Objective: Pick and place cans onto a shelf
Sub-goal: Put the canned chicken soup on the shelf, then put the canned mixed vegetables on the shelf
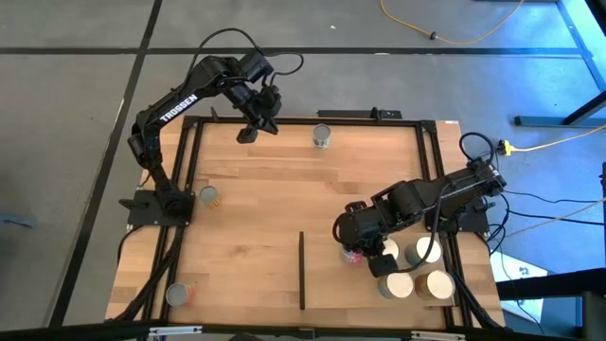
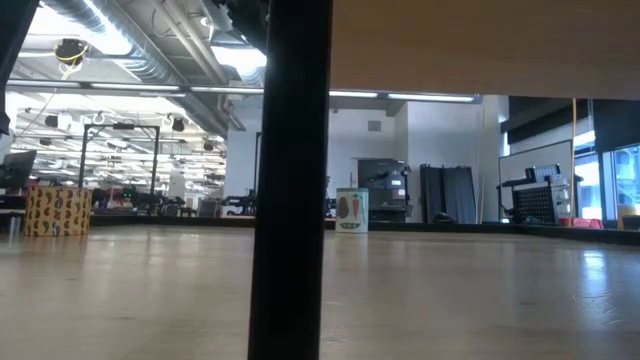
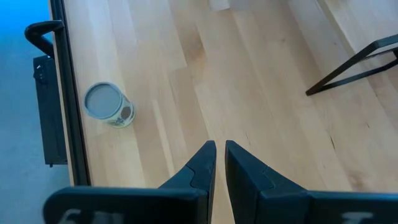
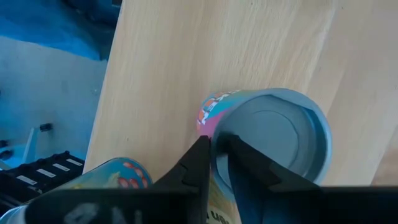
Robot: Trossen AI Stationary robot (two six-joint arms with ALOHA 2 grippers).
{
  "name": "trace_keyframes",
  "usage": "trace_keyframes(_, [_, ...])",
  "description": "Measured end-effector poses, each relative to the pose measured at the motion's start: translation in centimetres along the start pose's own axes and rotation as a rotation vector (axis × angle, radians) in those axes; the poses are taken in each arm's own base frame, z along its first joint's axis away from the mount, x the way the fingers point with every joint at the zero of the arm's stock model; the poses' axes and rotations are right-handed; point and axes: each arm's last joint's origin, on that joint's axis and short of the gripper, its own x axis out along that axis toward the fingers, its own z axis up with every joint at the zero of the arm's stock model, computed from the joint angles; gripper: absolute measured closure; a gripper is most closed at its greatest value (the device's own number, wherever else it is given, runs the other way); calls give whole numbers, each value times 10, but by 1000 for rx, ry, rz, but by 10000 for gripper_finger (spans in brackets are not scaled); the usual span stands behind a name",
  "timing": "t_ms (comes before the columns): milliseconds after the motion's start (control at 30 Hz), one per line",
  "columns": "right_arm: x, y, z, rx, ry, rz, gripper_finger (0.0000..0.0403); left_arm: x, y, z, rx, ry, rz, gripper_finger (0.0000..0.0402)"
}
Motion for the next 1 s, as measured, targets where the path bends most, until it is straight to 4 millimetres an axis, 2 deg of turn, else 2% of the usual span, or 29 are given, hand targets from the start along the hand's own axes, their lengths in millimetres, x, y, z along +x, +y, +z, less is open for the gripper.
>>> trace_keyframes(400, [0, 2, 1, 2, -3, 53, 344, 0, 0, 0, -3, 0, 0, 374])
trace_keyframes(733, [-1, 2, 1, 2, -6, 52, 361, 0, 1, -1, -11, 21, 21, 374])
trace_keyframes(867, [-17, 3, 5, -11, -63, 37, 361, 0, 1, -1, -30, 45, 47, 374])
trace_keyframes(1000, [-51, 3, 8, -5, -158, -39, 361, 1, 1, 0, -24, 46, 48, 374])
